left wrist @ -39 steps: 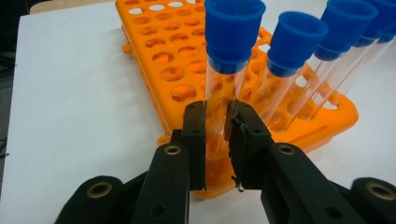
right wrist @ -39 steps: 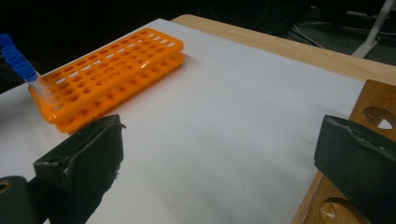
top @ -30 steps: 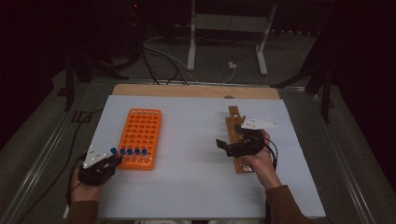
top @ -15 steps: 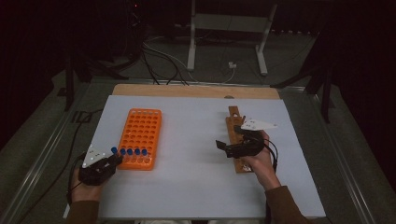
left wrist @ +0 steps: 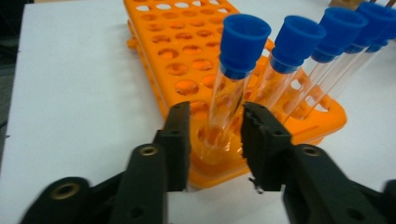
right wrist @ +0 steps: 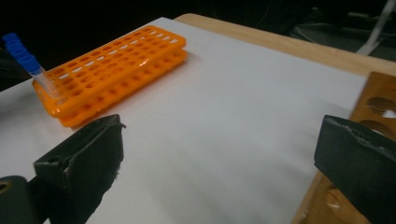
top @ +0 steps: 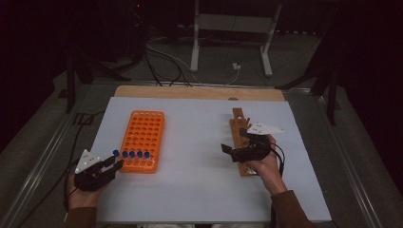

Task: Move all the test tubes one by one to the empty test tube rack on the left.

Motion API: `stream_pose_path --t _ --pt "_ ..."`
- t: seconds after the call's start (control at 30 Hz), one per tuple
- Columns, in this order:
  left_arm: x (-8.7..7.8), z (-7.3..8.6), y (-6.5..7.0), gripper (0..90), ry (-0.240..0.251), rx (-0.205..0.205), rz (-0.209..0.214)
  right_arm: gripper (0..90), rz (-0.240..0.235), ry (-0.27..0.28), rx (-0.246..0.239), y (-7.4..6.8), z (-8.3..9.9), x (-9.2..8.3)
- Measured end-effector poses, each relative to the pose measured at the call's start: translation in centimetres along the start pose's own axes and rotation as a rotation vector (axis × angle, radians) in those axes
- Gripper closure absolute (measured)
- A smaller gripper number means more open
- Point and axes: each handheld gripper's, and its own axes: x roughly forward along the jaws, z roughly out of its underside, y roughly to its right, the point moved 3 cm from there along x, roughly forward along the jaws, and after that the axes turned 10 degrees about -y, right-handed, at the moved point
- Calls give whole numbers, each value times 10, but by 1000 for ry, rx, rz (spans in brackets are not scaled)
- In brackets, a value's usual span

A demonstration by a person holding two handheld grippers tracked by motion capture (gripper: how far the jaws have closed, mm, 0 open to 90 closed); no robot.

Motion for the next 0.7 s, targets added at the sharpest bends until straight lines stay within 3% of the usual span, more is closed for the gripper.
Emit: stream_pose_path --t 0.23,0.47,0.7 --pt "-10 -1 0 397 109 4 40 18 56 57 -8 3 14 -16" --pt "-14 -6 3 184 173 2 1 18 115 150 29 16 37 -38" --pt "-18 -10 3 79 224 -19 -11 17 149 215 78 24 56 -56"
